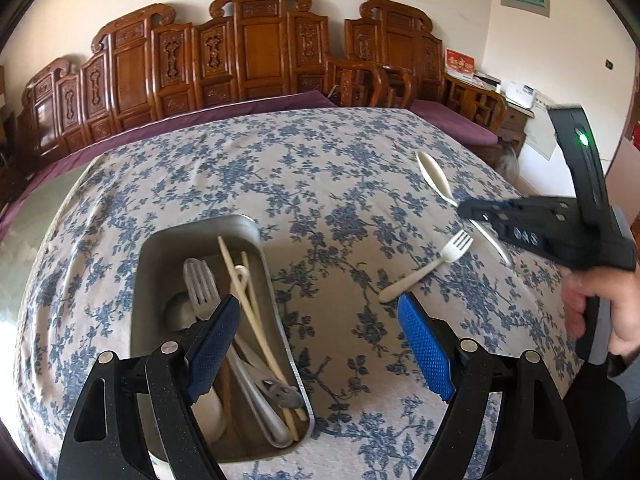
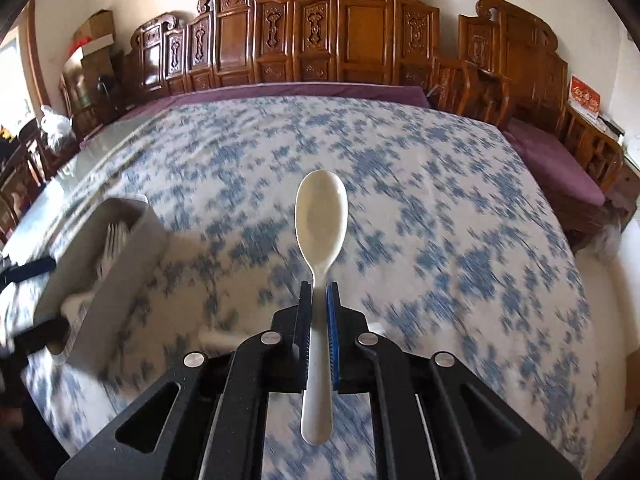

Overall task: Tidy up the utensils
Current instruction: 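Move the right gripper to the white plastic spoon and grasp it, then grasp the white plastic fork with the left gripper while the right holds the spoon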

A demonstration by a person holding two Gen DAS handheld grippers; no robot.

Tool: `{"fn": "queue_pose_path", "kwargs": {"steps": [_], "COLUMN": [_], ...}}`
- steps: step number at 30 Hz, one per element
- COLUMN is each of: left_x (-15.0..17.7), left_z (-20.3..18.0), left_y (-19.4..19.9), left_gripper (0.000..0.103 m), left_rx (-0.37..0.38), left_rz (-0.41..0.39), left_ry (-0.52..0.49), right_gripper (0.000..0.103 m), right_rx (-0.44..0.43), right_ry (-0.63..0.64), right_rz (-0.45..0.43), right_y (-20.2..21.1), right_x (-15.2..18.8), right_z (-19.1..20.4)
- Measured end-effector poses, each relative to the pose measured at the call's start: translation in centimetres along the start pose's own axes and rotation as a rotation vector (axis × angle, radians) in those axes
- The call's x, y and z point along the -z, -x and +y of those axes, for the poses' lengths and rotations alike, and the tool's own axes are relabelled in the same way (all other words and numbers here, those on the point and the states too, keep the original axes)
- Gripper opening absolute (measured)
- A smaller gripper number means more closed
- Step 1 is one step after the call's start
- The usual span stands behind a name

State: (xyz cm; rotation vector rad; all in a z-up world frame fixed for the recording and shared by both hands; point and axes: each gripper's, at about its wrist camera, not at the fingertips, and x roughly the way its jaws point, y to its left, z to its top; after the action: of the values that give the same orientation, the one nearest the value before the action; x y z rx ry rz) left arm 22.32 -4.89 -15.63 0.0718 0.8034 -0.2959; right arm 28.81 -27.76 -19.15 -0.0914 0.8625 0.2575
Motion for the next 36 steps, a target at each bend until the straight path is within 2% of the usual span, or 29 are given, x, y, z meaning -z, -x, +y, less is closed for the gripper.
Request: {"fn": "queue_pose_path", "kwargs": {"steps": [7, 10, 20, 24, 30, 36], "left_x": [0.2, 0.3, -1.5, -2.3, -3.4, -3.7], "left_z": [-1.7, -2.3, -3.8, -5.1, -7.5, -9.5], "left_y": [0.1, -0.2, -2.7, -4.5, -8.0, -11.1], "left_gripper": [0.068, 0.062, 0.055, 0.054, 0.045, 0.043], "left_rx": [0.033, 0.054, 0.064, 0.077, 0.116, 0.144], "left_rz": [-0.018, -0.011, 0.033, 0.058, 0.120, 0.181], "left_ry": [-0.044, -0.058, -0.119, -0.143, -0.151, -0.176], "right_gripper": [0.009, 0.009, 0.009, 0.009, 0.009, 0.009], "right_rx": [0.032, 0.022, -0.002, -0.007, -0.005, -0.013], "right_ry": [-0.042, -0.074, -0.089, -0.093, -0.124, -0.156], "right_rz": [0.027, 0.028, 0.041, 0.052, 0.059, 0.050], "right_y": [0.6, 0.3, -0.6, -0.9, -1.3, -1.3], "right_x": [4.0, 4.6, 5.3, 5.5, 5.8, 5.9], "right_z": [-3.4, -4.4, -5.4, -6.0, -7.3, -8.4]}}
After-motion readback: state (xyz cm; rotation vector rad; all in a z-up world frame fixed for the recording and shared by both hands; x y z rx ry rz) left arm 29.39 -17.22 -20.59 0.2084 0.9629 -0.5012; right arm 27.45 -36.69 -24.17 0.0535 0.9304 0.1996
